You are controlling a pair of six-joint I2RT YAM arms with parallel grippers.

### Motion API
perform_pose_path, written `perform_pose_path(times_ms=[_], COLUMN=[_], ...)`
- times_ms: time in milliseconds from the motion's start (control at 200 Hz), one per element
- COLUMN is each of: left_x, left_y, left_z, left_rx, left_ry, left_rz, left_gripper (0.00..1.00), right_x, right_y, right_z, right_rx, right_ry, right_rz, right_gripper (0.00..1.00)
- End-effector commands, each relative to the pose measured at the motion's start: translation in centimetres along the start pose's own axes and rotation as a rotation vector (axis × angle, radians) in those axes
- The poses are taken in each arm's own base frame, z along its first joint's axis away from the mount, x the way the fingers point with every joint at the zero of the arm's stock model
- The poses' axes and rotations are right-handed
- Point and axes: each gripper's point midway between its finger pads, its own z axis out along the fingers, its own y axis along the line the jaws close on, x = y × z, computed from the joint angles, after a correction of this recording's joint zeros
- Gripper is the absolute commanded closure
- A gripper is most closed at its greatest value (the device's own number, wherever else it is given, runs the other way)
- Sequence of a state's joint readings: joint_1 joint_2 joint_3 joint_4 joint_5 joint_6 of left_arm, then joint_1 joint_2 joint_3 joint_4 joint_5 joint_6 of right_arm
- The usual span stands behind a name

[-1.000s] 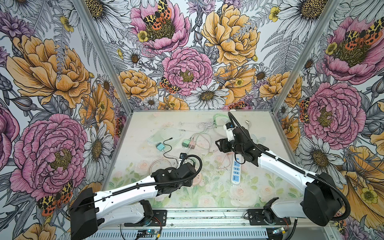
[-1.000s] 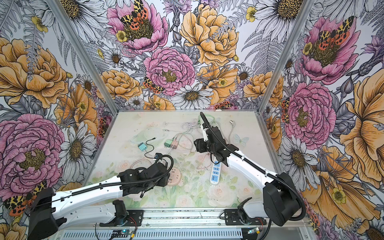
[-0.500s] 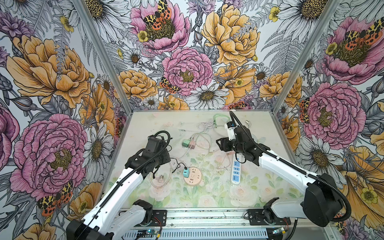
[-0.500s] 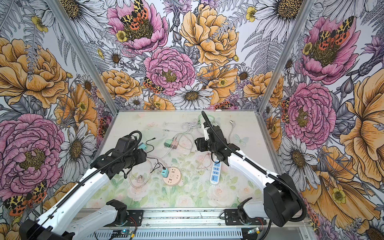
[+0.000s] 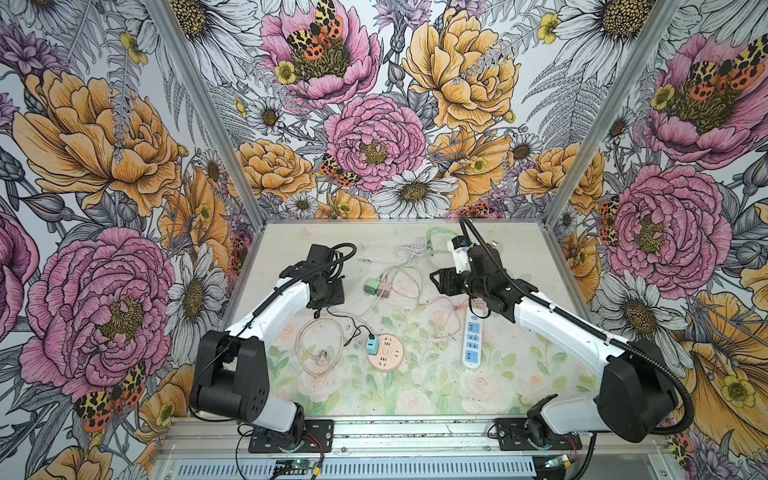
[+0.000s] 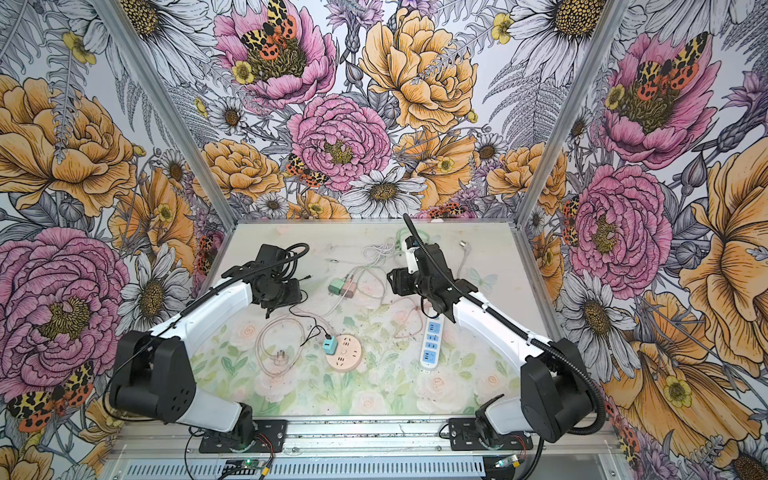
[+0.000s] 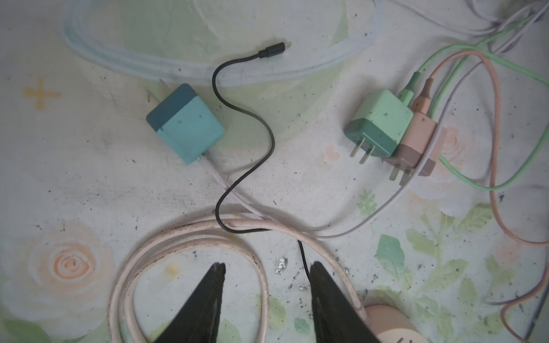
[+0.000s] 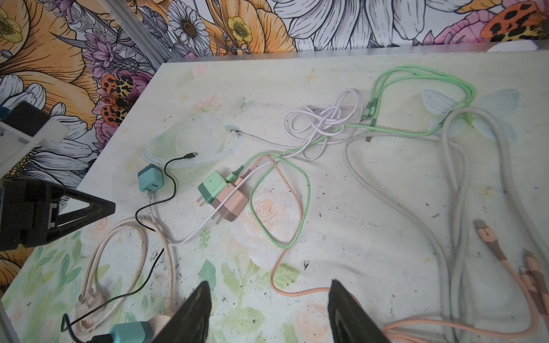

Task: Insert the plug
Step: 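Move left gripper to black cable near bowl and grasp it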

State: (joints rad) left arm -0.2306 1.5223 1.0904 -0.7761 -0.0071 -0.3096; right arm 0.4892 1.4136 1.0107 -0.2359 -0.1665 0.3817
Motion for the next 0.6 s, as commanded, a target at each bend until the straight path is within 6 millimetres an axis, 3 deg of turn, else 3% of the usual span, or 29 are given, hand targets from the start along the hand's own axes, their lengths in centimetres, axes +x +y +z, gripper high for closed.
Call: perform_pose_path(times_ms=[0, 420, 470, 595], left_x=[-1.5, -2.9, -2.4, -3.1], left_y=[-0.9, -1.1, -0.9, -1.0], left_z=[1.5, 6.7, 8.4, 9.2], left_rx=[0.032, 0.002, -0.013, -0.014], left_ry=[-0.010, 0.043, 0.082, 0.055], left_rz=[0.063, 0.099, 0.102, 0.089], left_gripper=[0.52, 0.53, 0.54, 0.55], right_x=[-0.9, -0.8, -0.8, -0.6], right_y=[0.5, 0.6, 0.7, 0.7], right_z=[0.5, 1.8, 1.9, 2.2], right_rx=[-0.030, -0.047, -0.050, -0.053], right_ry=[0.000, 0.028, 0.030, 0.040], right_rz=[0.017, 0.036, 0.037, 0.040], right_gripper=[0.37, 0.37, 0.37, 0.37])
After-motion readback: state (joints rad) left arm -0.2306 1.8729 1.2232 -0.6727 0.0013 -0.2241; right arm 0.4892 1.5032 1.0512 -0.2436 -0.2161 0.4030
